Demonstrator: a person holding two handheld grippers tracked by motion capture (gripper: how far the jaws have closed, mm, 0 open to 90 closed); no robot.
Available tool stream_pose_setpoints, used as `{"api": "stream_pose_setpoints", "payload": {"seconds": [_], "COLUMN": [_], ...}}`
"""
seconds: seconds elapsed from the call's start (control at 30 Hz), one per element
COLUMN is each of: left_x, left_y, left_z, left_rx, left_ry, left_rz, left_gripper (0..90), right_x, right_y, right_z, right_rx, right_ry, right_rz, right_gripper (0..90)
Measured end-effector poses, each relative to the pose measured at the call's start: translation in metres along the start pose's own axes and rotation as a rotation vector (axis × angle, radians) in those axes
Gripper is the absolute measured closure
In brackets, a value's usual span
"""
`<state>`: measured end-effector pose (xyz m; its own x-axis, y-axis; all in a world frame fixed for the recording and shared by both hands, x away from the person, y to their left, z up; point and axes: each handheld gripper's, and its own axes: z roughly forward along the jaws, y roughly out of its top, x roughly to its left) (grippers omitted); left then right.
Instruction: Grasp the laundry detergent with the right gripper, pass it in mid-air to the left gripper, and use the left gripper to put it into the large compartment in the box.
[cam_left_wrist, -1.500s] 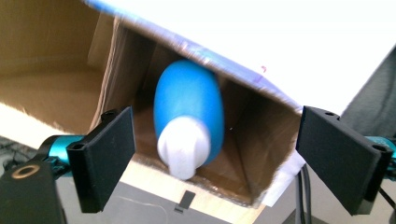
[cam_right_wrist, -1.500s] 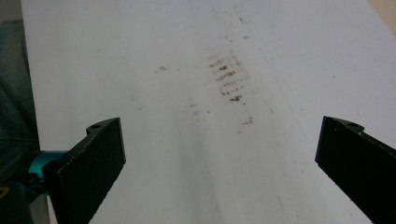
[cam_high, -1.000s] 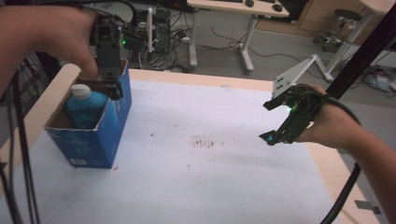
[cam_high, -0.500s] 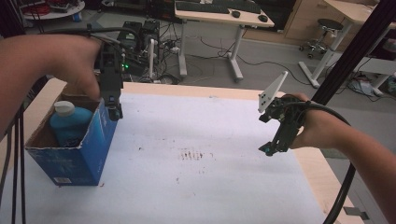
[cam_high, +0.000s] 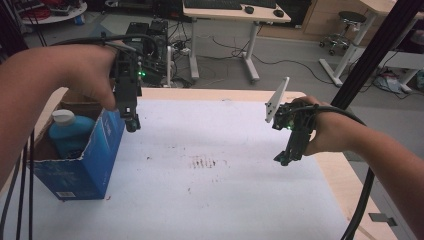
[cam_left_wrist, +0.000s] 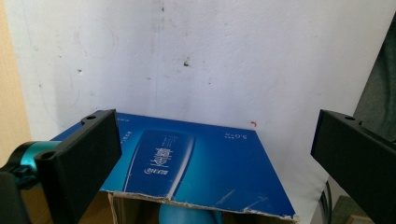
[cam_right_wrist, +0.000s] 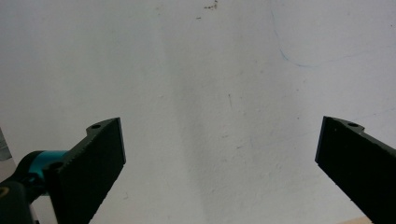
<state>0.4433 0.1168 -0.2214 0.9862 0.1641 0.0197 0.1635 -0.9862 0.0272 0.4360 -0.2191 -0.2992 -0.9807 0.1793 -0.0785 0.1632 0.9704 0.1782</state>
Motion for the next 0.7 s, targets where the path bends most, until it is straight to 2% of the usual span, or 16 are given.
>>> {"api": "stream_pose_setpoints", "payload": {"seconds": [0.23,0.7], "left_x": [-0.0004,-0.0043], "left_y": [-0.0018,-0.0029], "left_z": [0.001,-0.0001], "left_rx": [-0.01,-0.009], "left_ry": [-0.009,-0.007], "left_rz": [-0.001,0.014], "left_gripper": [1.6,1.6], "right_x": [-0.0005,0.001], "right_y": [-0.0014,0.0038], "right_z": [0.0013,-0.0017], "right_rx": [0.011,-0.005], "right_ry": [-0.008,-0.014], "right_rz": [-0.003,-0.008], "right_gripper": [0.7,0.7]}}
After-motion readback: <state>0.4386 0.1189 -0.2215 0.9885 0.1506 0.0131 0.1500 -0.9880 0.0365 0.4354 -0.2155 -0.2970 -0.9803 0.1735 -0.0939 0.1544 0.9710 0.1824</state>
